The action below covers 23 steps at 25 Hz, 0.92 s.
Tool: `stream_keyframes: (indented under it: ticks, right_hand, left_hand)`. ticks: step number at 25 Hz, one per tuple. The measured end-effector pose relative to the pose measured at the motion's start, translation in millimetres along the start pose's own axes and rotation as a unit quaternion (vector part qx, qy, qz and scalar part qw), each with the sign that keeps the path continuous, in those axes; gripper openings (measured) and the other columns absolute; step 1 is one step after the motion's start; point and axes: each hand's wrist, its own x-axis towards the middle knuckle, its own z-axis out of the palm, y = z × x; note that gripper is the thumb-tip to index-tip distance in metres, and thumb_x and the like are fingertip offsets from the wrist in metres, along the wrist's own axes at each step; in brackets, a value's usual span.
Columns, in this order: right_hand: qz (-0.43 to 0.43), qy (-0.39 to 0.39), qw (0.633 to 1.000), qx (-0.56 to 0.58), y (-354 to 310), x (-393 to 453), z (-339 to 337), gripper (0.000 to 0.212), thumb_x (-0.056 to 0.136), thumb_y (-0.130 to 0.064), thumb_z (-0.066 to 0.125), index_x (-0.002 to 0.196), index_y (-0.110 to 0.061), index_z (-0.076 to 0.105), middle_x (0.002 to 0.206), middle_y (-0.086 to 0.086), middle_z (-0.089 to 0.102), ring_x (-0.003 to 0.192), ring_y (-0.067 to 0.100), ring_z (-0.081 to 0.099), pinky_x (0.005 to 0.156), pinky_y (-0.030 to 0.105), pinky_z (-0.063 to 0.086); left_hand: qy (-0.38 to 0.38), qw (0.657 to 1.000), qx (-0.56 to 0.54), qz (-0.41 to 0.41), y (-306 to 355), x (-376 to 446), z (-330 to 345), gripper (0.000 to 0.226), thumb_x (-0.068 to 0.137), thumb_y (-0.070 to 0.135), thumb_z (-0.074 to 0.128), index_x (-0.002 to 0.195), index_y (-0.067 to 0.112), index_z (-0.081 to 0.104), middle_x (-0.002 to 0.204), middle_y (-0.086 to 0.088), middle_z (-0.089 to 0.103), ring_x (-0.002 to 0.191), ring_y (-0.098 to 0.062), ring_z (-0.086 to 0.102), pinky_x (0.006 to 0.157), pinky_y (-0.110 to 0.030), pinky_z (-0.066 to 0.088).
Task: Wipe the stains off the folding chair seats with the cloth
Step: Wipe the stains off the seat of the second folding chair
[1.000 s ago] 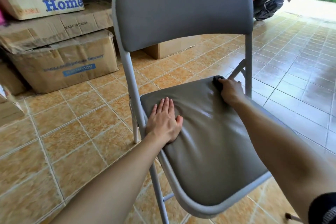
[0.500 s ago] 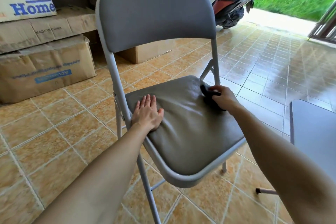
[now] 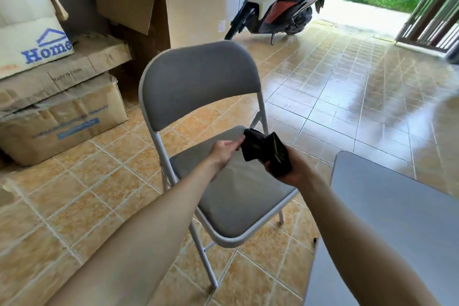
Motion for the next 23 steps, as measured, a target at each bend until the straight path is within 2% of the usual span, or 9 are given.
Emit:
stream_keyframes:
  ticks: [4,7,8,10,12,15,18,20,23]
  right_hand:
    - [0.041,0.002,0.998,0.046,-53,-107,48,0.043,0.089,-0.042,0.052,0.117,-0.010,0.058,0.095,0.015,0.073,0.079,0.026,0.072,0.054,0.030,0.059]
    - [0.041,-0.001,0.996,0.073,-87,-196,76,0.077,0.083,-0.070,0.045,0.121,-0.006,0.063,0.119,0.019,0.067,0.103,0.033,0.068,0.081,0.040,0.059]
    - [0.031,-0.007,0.997,0.065,-100,-229,86,0.084,0.080,-0.073,0.045,0.126,-0.004,0.060,0.128,0.020,0.061,0.114,0.035,0.062,0.091,0.043,0.054]
    - [0.003,-0.004,1.000,0.019,-115,-285,106,0.085,0.074,-0.065,0.062,0.134,-0.005,0.053,0.136,0.020,0.055,0.122,0.036,0.055,0.102,0.047,0.045]
    - [-0.034,0.062,0.996,-0.062,-129,-335,122,0.081,0.067,-0.046,0.078,0.131,-0.001,0.054,0.126,0.022,0.061,0.112,0.034,0.062,0.095,0.045,0.051]
    - [-0.103,0.196,0.971,-0.092,-135,-389,121,0.063,0.074,-0.028,0.077,0.121,0.009,0.056,0.109,0.024,0.068,0.096,0.036,0.068,0.084,0.043,0.056]
    - [-0.148,0.289,0.945,-0.038,-134,-437,100,0.047,0.085,-0.023,0.069,0.117,0.009,0.057,0.113,0.027,0.066,0.094,0.041,0.066,0.087,0.050,0.052]
    - [-0.173,0.329,0.928,-0.012,-131,-480,73,0.039,0.090,-0.021,0.062,0.117,0.008,0.058,0.109,0.025,0.067,0.089,0.038,0.066,0.077,0.045,0.054]
    - [-0.220,0.370,0.902,0.028,-123,-555,19,0.035,0.092,-0.021,0.061,0.115,0.006,0.060,0.098,0.019,0.070,0.081,0.032,0.068,0.070,0.039,0.055]
  left_hand:
    - [0.025,0.998,-0.047,-0.015,104,-73,5,0.036,0.088,0.027,0.066,0.113,0.001,0.066,0.099,-0.005,0.064,0.093,-0.016,0.056,0.075,-0.025,0.040]
    - [-0.006,0.995,-0.091,-0.048,165,-123,8,0.031,0.089,0.016,0.064,0.114,-0.003,0.063,0.105,-0.011,0.066,0.097,-0.024,0.061,0.077,-0.031,0.051]
    - [-0.020,0.994,-0.094,-0.059,189,-139,9,0.031,0.089,0.015,0.063,0.114,-0.004,0.063,0.109,-0.013,0.068,0.100,-0.027,0.063,0.081,-0.033,0.053]
    - [-0.050,0.993,-0.091,-0.060,223,-168,18,0.030,0.090,0.015,0.061,0.113,-0.004,0.062,0.113,-0.017,0.068,0.104,-0.029,0.064,0.089,-0.037,0.052]
    - [-0.080,0.993,-0.071,-0.047,259,-197,33,0.022,0.092,0.014,0.056,0.107,0.000,0.062,0.105,-0.015,0.066,0.099,-0.027,0.061,0.087,-0.036,0.050]
    - [-0.108,0.993,-0.040,-0.014,294,-239,70,0.010,0.092,0.014,0.047,0.089,0.010,0.056,0.096,-0.012,0.058,0.092,-0.025,0.054,0.078,-0.036,0.043]
    - [-0.123,0.992,-0.027,0.012,309,-277,115,0.014,0.095,0.016,0.038,0.099,0.008,0.049,0.093,-0.006,0.053,0.090,-0.021,0.049,0.074,-0.033,0.041]
    - [-0.162,0.986,-0.022,0.022,313,-307,156,0.016,0.097,0.017,0.035,0.103,0.008,0.046,0.090,-0.003,0.052,0.088,-0.019,0.048,0.069,-0.030,0.041]
    - [-0.214,0.977,-0.011,0.019,311,-360,228,0.017,0.097,0.019,0.033,0.105,0.009,0.045,0.088,0.001,0.051,0.086,-0.016,0.048,0.070,-0.030,0.040]
